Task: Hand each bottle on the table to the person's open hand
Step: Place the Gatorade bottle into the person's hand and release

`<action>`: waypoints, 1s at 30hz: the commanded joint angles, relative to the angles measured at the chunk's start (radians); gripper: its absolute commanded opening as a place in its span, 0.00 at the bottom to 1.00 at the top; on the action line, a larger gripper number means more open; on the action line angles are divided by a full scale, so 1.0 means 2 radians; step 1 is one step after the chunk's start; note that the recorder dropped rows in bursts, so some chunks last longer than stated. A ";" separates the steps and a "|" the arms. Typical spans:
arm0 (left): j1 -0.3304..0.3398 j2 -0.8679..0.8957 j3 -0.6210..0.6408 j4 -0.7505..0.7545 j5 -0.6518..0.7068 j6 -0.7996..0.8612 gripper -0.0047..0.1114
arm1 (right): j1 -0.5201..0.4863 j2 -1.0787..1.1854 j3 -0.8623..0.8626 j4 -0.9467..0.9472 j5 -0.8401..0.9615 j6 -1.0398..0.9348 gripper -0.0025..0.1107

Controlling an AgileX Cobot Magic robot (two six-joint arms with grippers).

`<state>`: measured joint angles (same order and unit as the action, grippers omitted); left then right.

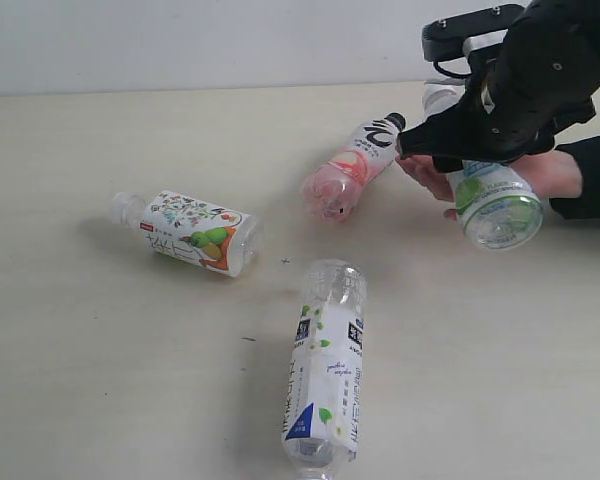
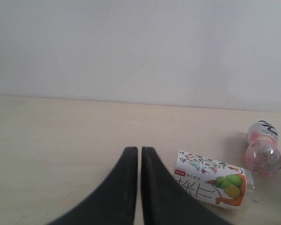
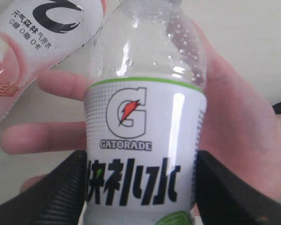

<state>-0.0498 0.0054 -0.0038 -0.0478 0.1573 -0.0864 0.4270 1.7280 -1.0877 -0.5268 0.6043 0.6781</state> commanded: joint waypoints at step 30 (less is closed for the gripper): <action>0.002 -0.003 0.002 -0.002 -0.002 0.002 0.09 | -0.003 0.011 -0.004 -0.028 0.001 0.014 0.71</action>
<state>-0.0498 0.0054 -0.0038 -0.0478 0.1573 -0.0864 0.4253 1.7473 -1.0890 -0.5763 0.6000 0.7229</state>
